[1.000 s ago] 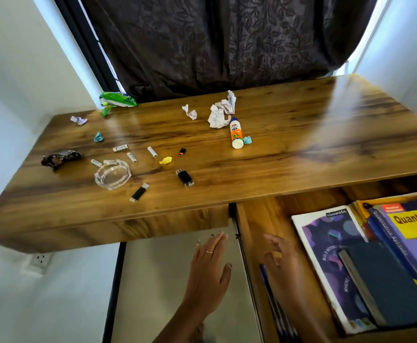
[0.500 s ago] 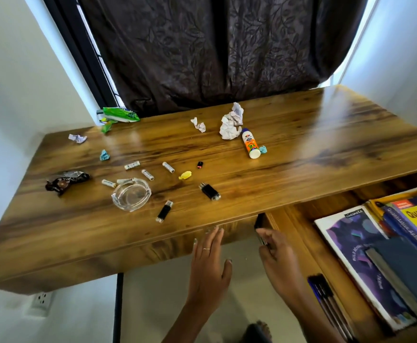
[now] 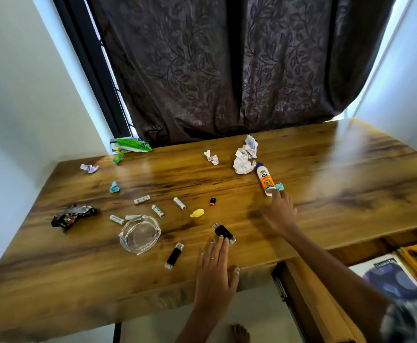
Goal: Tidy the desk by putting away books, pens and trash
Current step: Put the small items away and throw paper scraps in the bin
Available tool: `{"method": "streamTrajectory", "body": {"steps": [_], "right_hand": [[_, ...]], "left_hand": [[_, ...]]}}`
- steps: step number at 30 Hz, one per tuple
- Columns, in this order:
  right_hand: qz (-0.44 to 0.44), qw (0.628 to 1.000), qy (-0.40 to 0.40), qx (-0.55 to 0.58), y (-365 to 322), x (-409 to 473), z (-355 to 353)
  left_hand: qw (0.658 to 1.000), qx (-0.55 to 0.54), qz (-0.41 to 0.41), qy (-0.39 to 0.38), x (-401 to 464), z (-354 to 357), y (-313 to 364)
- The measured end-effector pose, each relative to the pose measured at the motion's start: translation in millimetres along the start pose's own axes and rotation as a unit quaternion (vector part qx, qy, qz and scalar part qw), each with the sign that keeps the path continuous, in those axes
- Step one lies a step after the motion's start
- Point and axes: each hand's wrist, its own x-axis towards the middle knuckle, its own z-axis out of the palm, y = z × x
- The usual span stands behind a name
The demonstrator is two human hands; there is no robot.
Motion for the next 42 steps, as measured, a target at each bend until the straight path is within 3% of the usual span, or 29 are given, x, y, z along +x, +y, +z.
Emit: {"method": "streamTrajectory", "body": {"steps": [12, 19, 25, 30, 42], "right_hand": [[-0.011, 0.972, 0.021, -0.234, -8, 115, 27], [-0.007, 0.979, 0.082, -0.188, -11, 107, 25], [-0.019, 0.990, 0.141, -0.005, -1, 54, -6], [0.027, 0.981, 0.163, 0.100, 56, -19, -41], [0.222, 0.972, 0.038, -0.070, 216, -211, -53]], "left_hand": [[0.999, 0.027, -0.006, 0.019, 48, 15, -12], [0.996, 0.083, -0.018, 0.001, 47, 17, -11], [0.997, 0.080, -0.012, 0.018, 46, 21, -13], [0.997, 0.072, -0.019, 0.011, 46, 21, -14], [0.997, 0.075, -0.006, 0.005, 44, 19, -13]]}}
